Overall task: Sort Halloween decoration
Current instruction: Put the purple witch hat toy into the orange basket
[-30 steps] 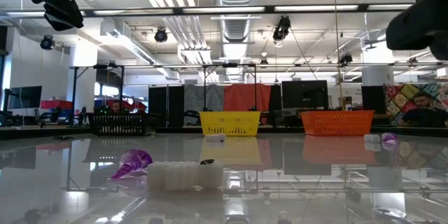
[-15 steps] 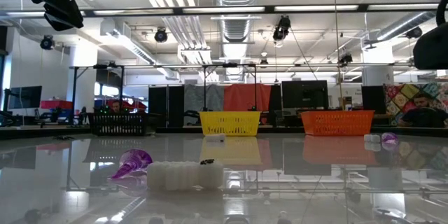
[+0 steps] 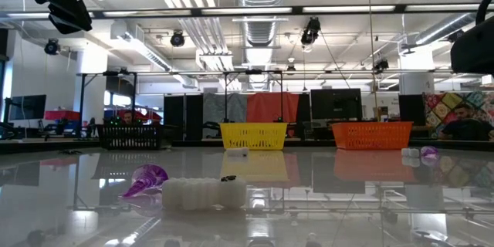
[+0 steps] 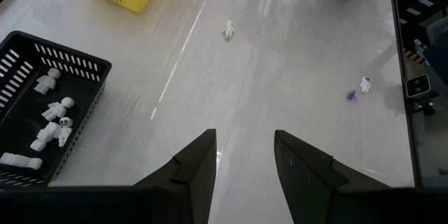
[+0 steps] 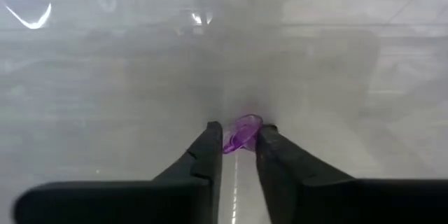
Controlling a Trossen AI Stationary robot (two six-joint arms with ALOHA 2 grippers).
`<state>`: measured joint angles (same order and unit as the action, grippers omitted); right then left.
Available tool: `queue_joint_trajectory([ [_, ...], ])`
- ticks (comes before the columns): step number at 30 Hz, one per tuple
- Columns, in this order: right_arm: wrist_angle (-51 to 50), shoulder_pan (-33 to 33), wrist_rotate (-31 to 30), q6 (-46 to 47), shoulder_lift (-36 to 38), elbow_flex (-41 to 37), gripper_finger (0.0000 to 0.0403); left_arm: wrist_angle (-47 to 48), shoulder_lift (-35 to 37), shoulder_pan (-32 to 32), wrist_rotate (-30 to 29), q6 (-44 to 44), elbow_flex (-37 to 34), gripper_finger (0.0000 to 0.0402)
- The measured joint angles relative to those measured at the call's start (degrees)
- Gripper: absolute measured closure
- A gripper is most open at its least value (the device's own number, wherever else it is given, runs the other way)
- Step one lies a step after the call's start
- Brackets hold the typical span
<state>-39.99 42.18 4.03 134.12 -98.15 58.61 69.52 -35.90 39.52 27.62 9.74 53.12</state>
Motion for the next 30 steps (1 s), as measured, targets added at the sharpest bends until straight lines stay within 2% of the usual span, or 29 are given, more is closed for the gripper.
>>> queue_joint_trajectory([
  [4, -0.17, 0.04, 0.69, -0.5, 0.0, 0.34, 0.0383, 0.0, 0.0, 0.0, 0.0, 0.0, 0.0, 0.0274],
  [6, -0.2, 0.06, 0.77, -0.61, 0.0, 0.64, 0.0389, 0.0, 0.0, -0.01, 0.0, 0.0, 0.0, 0.0274],
  [10, -1.08, 0.06, 0.78, -0.84, -0.13, 1.66, 0.0392, 0.0, 0.0, 0.0, 0.0, 0.0, 0.0, 0.0274],
  [23, -12.85, 0.06, 0.21, -0.89, -0.13, 8.78, 0.0395, -0.15, 0.0, -0.01, -0.07, 0.32, 0.0, 0.0274],
  [30, -13.93, -1.04, -4.12, -1.84, 0.03, 10.21, 0.0395, -0.48, 0.0, 0.01, -0.07, 0.48, 0.0, 0.0274],
])
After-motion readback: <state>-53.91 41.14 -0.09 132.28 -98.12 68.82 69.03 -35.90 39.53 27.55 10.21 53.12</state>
